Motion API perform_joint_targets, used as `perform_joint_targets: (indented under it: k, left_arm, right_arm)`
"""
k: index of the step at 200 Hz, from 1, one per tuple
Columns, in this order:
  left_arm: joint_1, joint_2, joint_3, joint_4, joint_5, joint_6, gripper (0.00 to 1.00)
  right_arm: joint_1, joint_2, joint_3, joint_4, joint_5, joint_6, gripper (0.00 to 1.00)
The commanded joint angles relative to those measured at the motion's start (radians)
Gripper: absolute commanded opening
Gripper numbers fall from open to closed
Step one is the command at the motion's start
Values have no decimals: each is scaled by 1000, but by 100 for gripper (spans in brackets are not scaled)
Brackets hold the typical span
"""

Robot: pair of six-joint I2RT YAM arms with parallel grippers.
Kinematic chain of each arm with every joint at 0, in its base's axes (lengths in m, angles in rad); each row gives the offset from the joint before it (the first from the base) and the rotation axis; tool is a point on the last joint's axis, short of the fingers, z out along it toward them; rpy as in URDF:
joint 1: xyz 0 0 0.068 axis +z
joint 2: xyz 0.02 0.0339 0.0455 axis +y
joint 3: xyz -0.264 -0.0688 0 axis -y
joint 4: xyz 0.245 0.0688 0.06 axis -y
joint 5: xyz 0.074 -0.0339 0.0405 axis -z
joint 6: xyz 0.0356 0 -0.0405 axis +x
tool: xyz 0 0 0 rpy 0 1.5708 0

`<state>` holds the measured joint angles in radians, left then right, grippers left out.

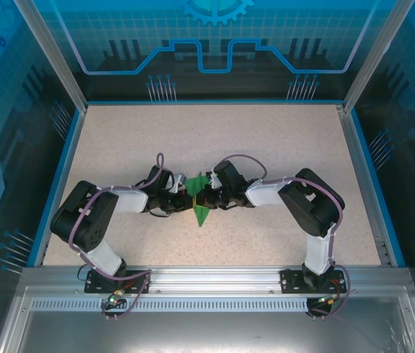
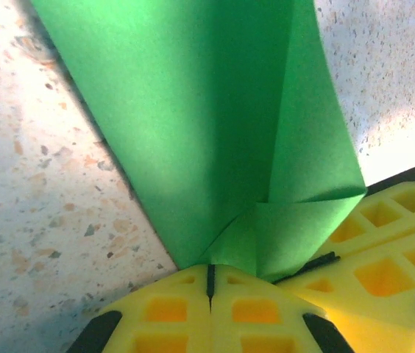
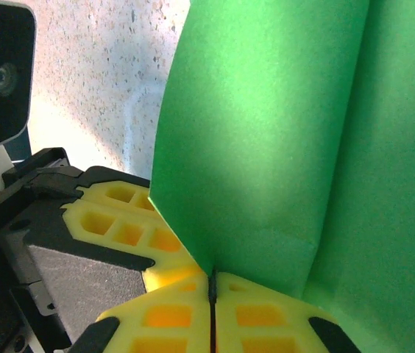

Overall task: Fold a paper plane with a square sheet of paper (pick it up from the middle)
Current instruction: Fourth fold the wing at the center of the table.

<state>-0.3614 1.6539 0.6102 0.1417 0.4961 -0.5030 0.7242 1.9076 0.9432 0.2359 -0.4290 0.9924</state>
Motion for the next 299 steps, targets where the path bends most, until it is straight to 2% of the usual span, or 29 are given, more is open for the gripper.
perform_joint_targets:
  k: [1, 94, 204, 225, 261, 299]
  left_arm:
    - [7, -6, -42, -37, 9, -5, 0]
    - [36, -27, -51, -10, 42, -38, 0]
    - [68, -62, -41, 70, 121, -112, 0]
    - [69, -58, -25, 40, 103, -97, 0]
    - [68, -82, 13, -118, -3, -22, 0]
    - [68, -53, 26, -119, -7, -15, 0]
  right_arm:
    - [-4, 30, -1, 68, -11, 27, 7]
    - [-16, 42, -56, 162, -47, 93, 7]
    - [-9, 52, -38, 141, -45, 66, 7]
    - [-11, 44, -38, 128, -36, 57, 7]
    - [-7, 27, -31, 99, -27, 38, 7]
    - [-3, 31, -26, 91, -22, 31, 7]
